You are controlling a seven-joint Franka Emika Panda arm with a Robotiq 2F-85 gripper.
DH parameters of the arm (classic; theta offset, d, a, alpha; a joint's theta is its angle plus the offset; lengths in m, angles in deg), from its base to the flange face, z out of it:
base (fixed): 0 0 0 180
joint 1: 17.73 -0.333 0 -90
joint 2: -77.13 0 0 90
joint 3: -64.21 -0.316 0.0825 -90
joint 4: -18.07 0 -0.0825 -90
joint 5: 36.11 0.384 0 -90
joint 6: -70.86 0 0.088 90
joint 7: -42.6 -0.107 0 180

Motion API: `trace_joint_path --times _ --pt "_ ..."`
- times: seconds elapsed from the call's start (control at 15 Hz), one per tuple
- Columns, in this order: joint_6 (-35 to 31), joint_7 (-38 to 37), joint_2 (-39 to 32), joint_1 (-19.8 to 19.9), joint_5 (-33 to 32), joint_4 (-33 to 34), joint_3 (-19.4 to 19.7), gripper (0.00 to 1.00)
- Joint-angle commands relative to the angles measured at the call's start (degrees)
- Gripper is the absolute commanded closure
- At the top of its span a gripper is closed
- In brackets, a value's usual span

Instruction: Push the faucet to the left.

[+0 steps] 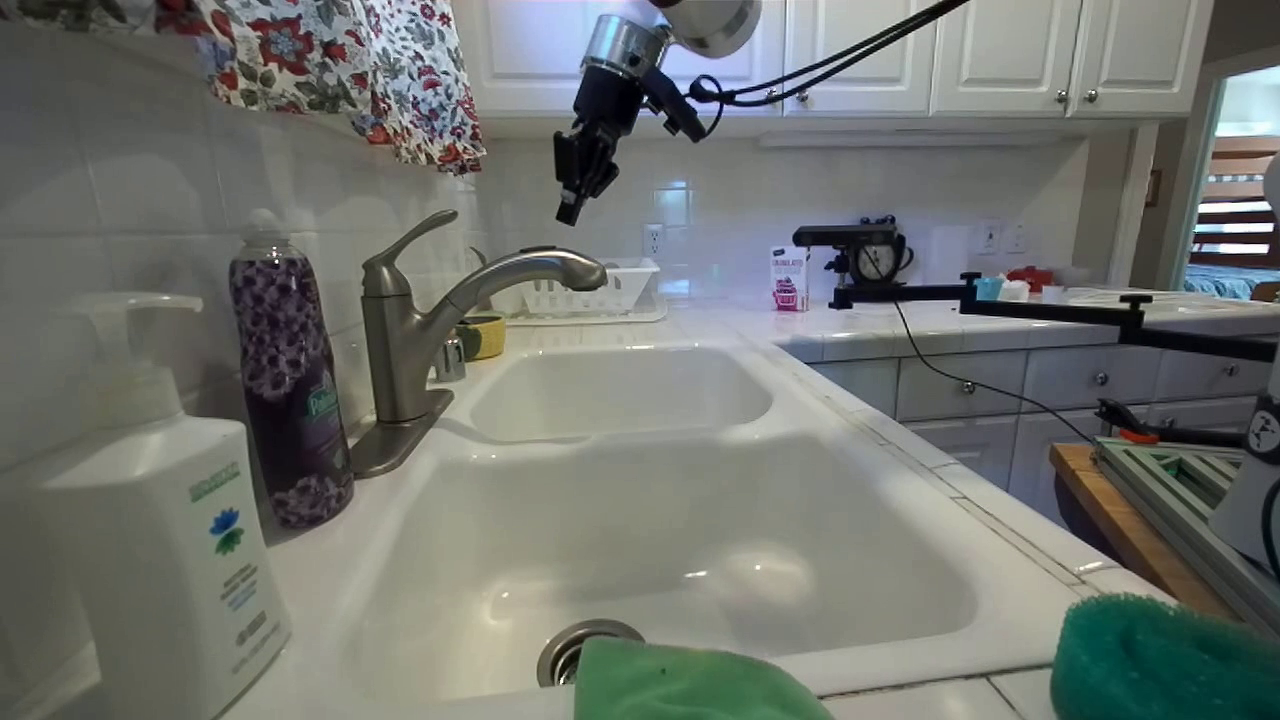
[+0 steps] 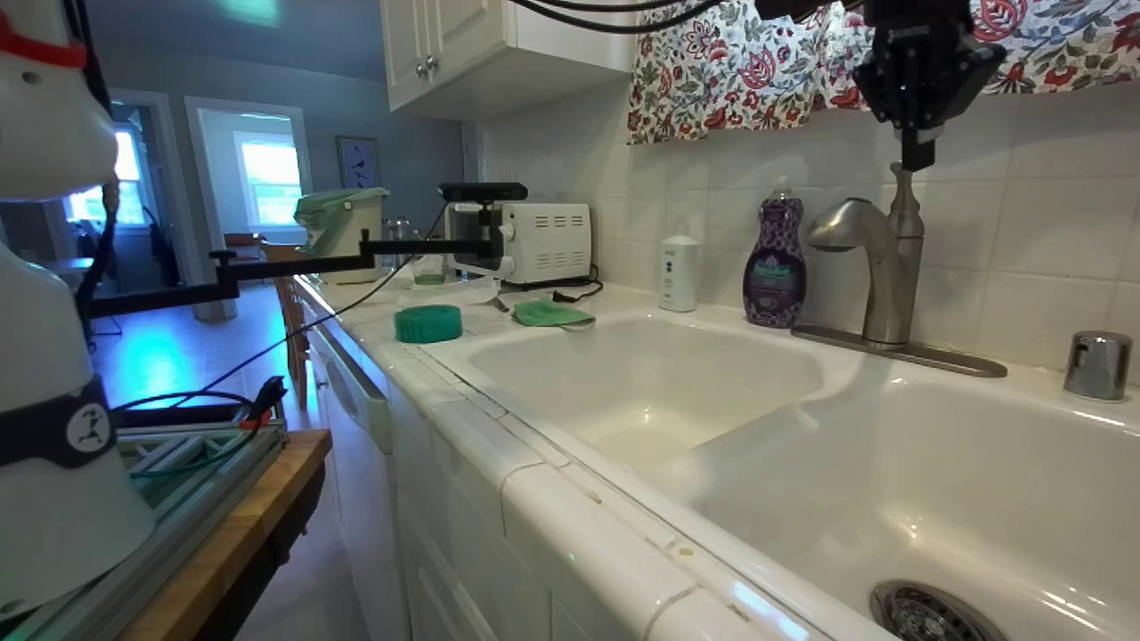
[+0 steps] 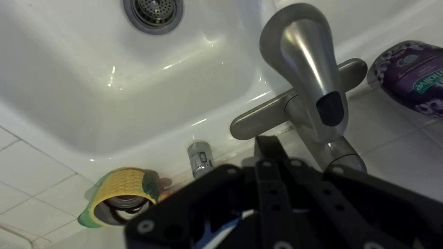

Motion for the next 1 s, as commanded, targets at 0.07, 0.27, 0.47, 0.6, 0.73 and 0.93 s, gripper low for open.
trace_joint_path --times 0.07,0.27,0.47,0.6,0.73,0.93 --pt "2.21 -0.76 -4.07 1.84 2.70 4.79 -2.32 1.00" --pt "2.27 -1.07 -5.60 1.74 2.37 5.69 -2.89 1.00" --pt "2.94 -2.05 -6.19 1.43 1.70 6.00 -3.14 1.00" --pt "3.68 -2.57 -6.25 1.27 1.44 5.86 -3.21 1.00" --pt "4.41 -3.08 -6.22 1.21 1.43 5.75 -3.23 1.00" --pt "5.82 -3.67 -6.13 1.15 1.49 5.56 -3.25 1.00"
